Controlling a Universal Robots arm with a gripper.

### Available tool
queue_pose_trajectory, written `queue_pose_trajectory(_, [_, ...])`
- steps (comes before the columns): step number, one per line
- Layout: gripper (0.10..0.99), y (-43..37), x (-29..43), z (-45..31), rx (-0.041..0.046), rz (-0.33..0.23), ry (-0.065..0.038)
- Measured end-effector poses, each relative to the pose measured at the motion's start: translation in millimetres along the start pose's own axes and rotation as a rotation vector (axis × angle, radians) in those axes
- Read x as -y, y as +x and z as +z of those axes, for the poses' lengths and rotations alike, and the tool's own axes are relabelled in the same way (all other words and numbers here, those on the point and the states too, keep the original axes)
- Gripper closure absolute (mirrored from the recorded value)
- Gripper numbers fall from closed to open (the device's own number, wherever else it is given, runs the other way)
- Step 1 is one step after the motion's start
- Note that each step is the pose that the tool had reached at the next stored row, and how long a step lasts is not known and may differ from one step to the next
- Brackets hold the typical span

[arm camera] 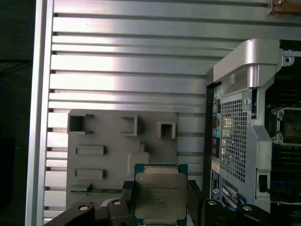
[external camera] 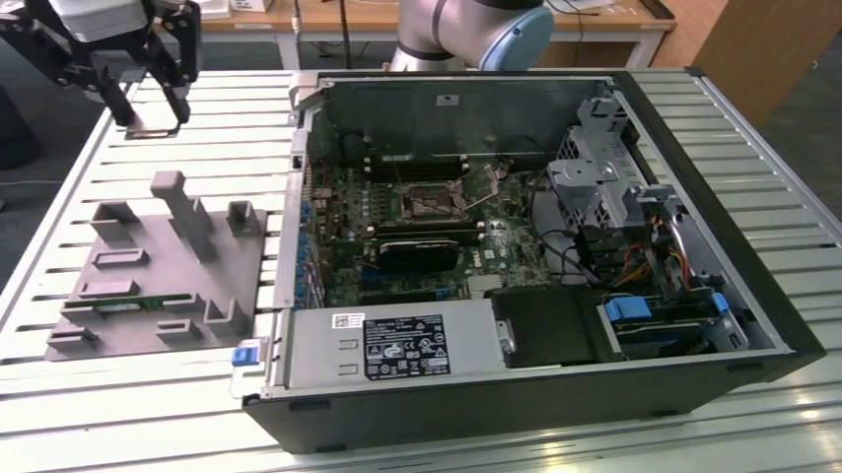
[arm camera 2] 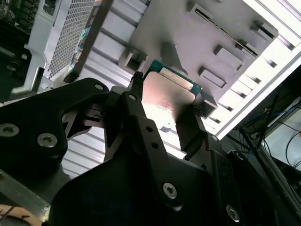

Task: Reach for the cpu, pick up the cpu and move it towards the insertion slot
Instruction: 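Pick up the cpu and move it towards the insertion slot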

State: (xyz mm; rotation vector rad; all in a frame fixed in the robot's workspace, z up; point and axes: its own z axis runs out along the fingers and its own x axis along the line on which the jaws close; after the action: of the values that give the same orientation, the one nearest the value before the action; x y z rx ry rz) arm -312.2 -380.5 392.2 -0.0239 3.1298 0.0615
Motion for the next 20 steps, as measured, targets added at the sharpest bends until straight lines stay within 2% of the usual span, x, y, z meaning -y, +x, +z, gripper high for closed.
queue_pose_trajectory(20, [0.553,-82.3,1.4,4.0,-0.0001,0.0,0.0])
